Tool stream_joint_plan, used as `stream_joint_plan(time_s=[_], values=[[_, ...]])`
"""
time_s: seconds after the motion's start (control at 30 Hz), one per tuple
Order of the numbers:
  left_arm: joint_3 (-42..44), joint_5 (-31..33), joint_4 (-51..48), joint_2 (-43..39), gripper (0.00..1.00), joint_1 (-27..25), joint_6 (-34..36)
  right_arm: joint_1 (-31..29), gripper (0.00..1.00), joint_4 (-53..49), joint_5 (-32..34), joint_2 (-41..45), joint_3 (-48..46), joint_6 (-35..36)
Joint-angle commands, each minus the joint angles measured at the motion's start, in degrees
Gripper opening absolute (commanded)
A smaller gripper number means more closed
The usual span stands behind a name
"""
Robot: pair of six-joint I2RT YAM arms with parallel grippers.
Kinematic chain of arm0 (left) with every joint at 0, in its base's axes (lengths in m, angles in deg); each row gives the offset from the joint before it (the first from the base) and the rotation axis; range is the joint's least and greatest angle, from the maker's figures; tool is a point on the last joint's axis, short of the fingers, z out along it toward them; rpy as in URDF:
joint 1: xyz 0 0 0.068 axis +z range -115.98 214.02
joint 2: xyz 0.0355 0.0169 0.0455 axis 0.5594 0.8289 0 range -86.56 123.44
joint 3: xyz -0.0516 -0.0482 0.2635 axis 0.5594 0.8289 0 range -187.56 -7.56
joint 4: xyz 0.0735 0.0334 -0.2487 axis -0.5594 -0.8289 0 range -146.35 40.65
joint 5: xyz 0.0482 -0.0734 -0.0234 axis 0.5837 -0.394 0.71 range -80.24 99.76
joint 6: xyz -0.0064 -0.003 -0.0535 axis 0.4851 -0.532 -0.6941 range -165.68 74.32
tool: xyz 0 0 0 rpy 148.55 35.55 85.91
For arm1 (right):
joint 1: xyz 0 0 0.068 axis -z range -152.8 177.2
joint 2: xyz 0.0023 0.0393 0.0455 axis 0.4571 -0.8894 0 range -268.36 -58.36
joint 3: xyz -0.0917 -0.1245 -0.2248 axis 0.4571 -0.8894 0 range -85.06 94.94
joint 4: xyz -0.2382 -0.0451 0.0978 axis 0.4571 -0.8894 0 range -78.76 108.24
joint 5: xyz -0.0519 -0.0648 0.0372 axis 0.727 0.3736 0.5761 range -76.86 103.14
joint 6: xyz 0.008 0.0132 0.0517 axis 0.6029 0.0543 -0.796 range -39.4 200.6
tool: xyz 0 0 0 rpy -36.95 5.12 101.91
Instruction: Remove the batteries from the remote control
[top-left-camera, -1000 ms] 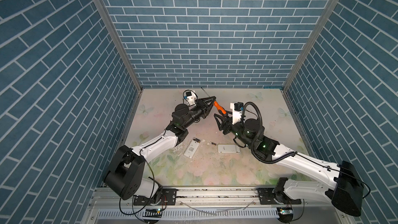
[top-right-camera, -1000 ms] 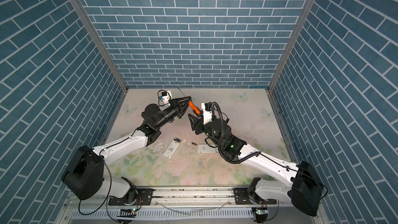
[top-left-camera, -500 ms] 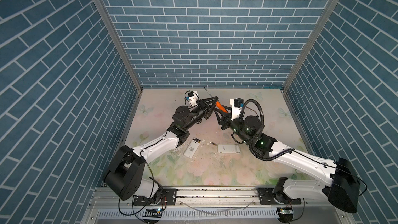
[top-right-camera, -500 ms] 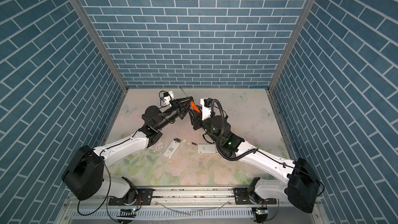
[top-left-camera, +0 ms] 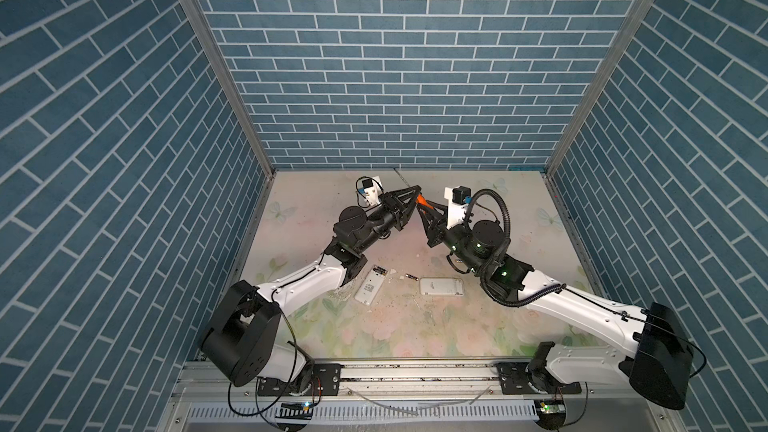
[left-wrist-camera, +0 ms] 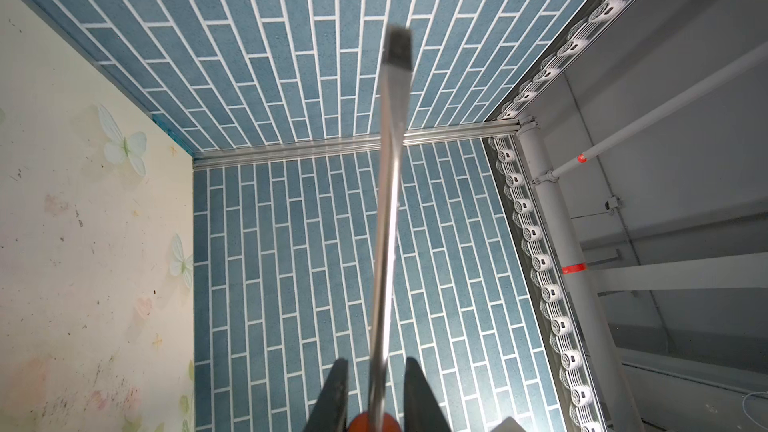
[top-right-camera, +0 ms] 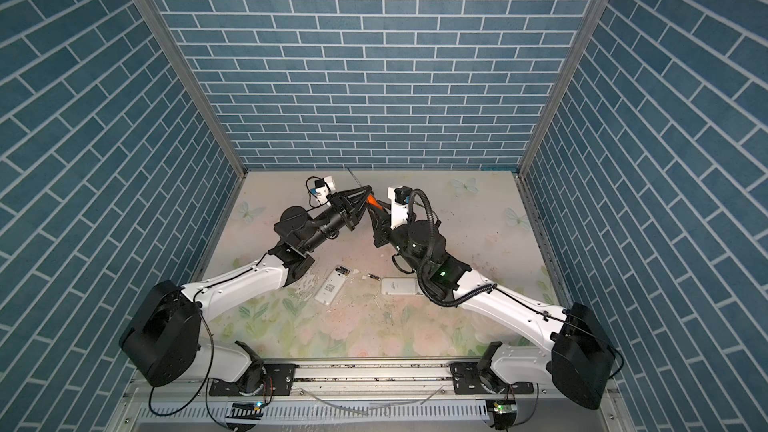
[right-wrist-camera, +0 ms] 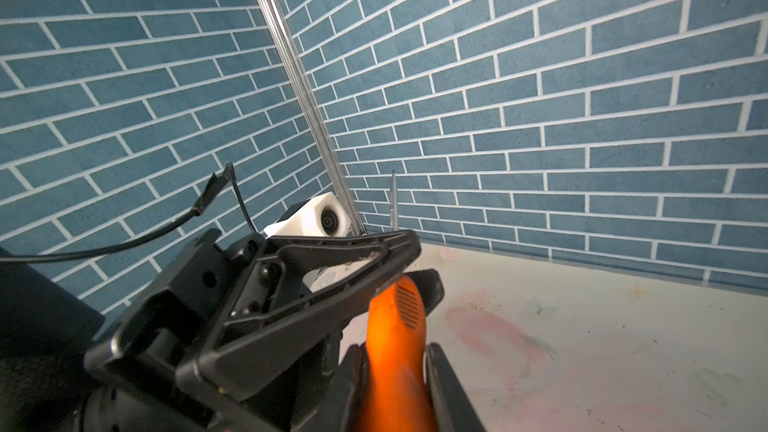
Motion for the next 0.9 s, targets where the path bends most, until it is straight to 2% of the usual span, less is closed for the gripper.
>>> stream_joint_plan(time_s=[0.0,0.13,0.17,0.43,0.53,0.6,0.7,0.77,0.87], values=[[1.2,-2.5,1.8,0.3,0.00,-1.5,0.4,0.7,0.10,3.3,-1.0,0.6,3.6,0.5],[2.7,-2.4,1.7,0.0,0.00,-1.5,1.2,1.0,0.00,0.3,-0.8,1.9,4.0,0.5],[3.1,-2.5,1.5,-0.2,0.00,-1.5,1.9,1.1,0.00,-0.6,-0.9,2.4,4.1,0.3],[5.7,-1.8,-7.4,-5.8,0.45,0.3,11.6,1.0,0.00,-15.1,1.0,7.9,6.2,-0.3],[6.7,-1.9,-12.4,-9.1,0.55,1.9,15.7,1.0,0.00,-24.3,3.6,9.9,8.8,-0.9],[7.3,-2.5,-16.7,-11.6,0.59,2.9,19.0,1.1,0.00,-32.2,5.8,10.7,11.4,-1.7],[7.0,-3.8,-29.7,-16.5,0.63,3.8,26.8,1.2,0.00,-42.5,7.0,11.4,15.5,-2.0],[5.8,-2.9,-43.9,-20.3,0.65,3.9,36.4,1.2,0.00,-48.5,7.5,12.0,17.7,-2.3],[3.7,2.2,-66.2,-25.2,0.72,3.8,48.6,1.2,0.00,-57.2,7.5,12.8,21.4,-3.4]])
